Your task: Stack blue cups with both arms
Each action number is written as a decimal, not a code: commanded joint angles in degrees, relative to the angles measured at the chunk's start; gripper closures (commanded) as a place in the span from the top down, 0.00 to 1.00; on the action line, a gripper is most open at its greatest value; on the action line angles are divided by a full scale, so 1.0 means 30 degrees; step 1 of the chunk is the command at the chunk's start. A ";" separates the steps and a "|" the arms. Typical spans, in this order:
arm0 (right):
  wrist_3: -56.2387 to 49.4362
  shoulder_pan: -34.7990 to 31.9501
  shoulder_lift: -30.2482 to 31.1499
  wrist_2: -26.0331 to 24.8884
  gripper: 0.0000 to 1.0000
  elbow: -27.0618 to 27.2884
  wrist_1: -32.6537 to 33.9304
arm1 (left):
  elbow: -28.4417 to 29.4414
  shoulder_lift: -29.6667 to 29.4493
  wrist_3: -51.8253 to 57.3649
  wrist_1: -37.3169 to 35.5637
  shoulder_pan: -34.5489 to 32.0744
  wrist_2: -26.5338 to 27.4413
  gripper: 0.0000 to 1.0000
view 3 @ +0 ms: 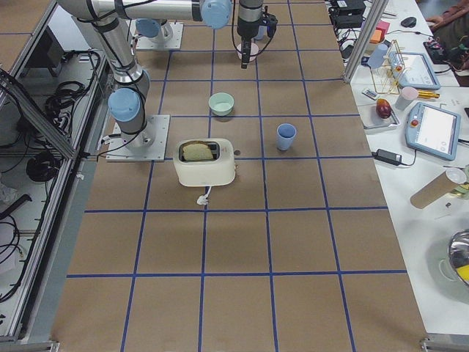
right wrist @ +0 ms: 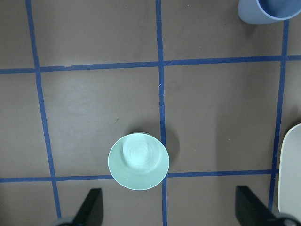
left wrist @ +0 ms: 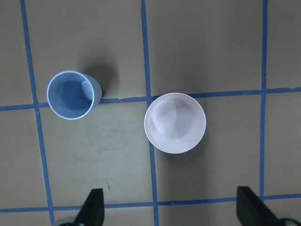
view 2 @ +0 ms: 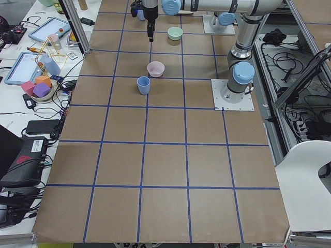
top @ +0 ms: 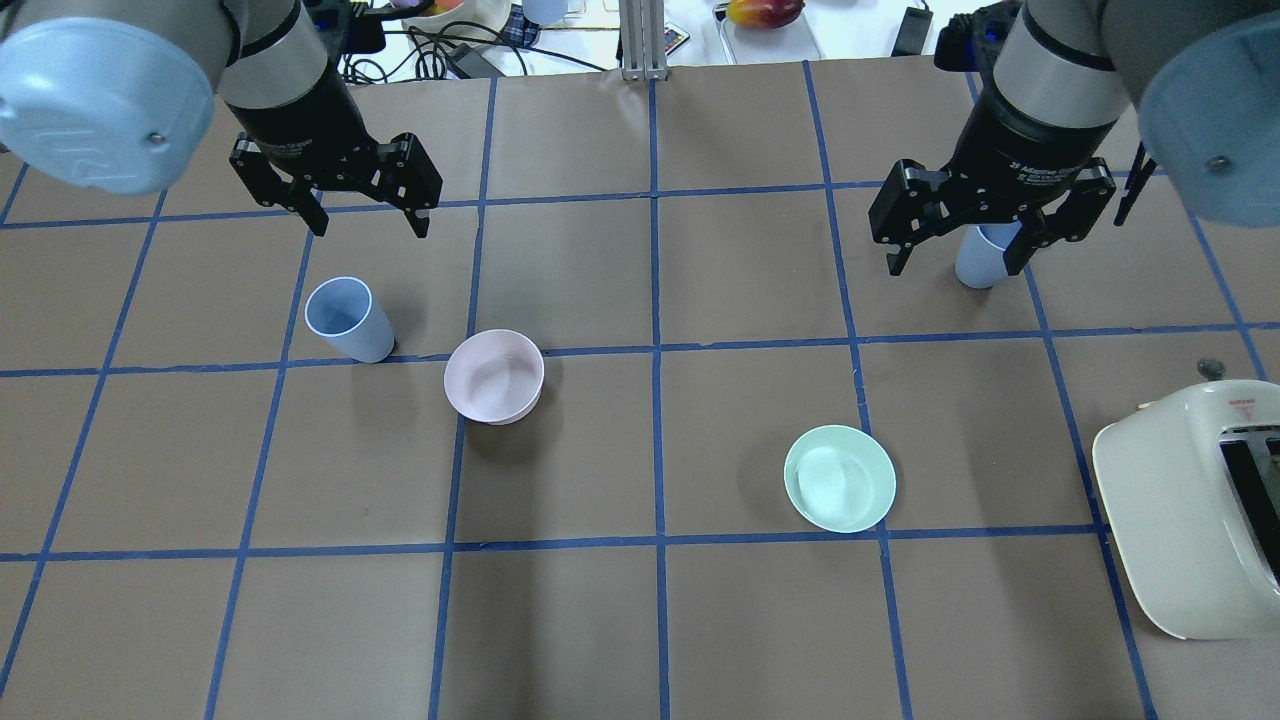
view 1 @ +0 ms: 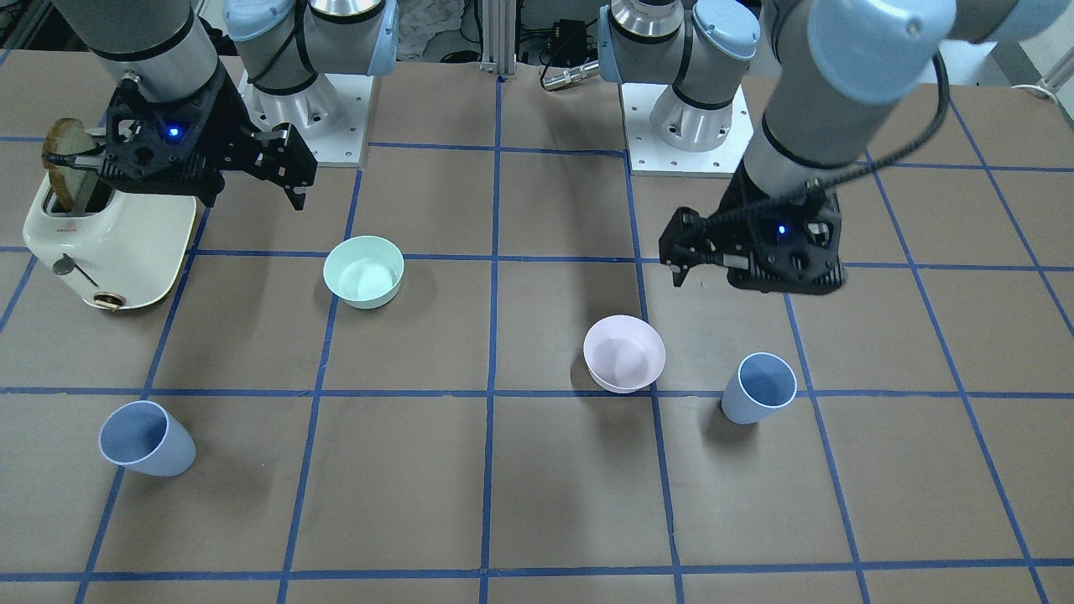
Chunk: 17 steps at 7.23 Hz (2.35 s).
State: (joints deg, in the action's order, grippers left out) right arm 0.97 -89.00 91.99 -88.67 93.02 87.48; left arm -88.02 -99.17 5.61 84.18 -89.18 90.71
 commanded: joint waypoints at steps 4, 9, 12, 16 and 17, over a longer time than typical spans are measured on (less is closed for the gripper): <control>0.0000 -0.0011 -0.0686 -0.0205 1.00 0.0250 -0.0038 | -0.4205 -0.2772 0.2965 -0.6907 0.1835 0.0809 1.00; -0.5784 0.4057 -0.5865 -0.0645 1.00 -0.2754 0.4874 | -0.4002 -0.3711 0.2700 -0.7024 0.1835 0.1725 0.18; -0.8579 0.5258 -0.9501 -0.0355 1.00 -0.5077 0.6023 | -0.3099 -0.3741 0.2700 -0.6850 0.1719 0.1667 0.00; -0.8701 0.5583 -1.0971 -0.0413 1.00 -0.4817 0.5967 | 0.1239 -0.3800 -0.5646 -0.2923 -0.2839 0.0910 0.00; -0.8701 0.5671 -1.1236 -0.0500 1.00 -0.4787 0.5850 | 0.1272 -0.3828 -0.8550 -0.3213 -0.4245 0.0992 0.00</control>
State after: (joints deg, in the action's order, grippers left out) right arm -25.11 -72.34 59.43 -89.97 78.53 105.36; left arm -85.31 -110.63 -9.03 74.49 -96.75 94.11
